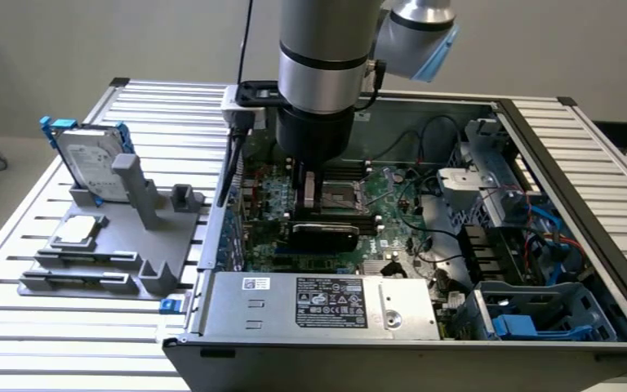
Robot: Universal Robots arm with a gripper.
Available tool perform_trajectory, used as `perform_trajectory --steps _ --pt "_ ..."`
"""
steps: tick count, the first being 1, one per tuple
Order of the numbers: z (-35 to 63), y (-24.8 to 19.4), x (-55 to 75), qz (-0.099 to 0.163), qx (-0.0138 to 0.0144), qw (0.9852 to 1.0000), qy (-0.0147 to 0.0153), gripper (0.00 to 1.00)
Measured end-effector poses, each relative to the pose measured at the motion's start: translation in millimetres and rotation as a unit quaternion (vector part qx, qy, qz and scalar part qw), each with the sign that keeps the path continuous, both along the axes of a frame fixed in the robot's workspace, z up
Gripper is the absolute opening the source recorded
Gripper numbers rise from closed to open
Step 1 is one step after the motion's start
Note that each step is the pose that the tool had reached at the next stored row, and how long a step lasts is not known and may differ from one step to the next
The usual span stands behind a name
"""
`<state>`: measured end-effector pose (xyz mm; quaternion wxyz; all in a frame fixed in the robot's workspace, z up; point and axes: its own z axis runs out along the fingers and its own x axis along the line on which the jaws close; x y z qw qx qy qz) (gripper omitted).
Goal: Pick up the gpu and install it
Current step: 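Press down on the gpu until it lock into place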
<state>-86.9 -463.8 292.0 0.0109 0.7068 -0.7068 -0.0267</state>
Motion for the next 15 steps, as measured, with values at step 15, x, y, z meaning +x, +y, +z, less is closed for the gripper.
perform_trajectory --steps 15 --pt "-9.9 7.0 0.0 0.0 0.002 1.0 -0.0016 0.11"
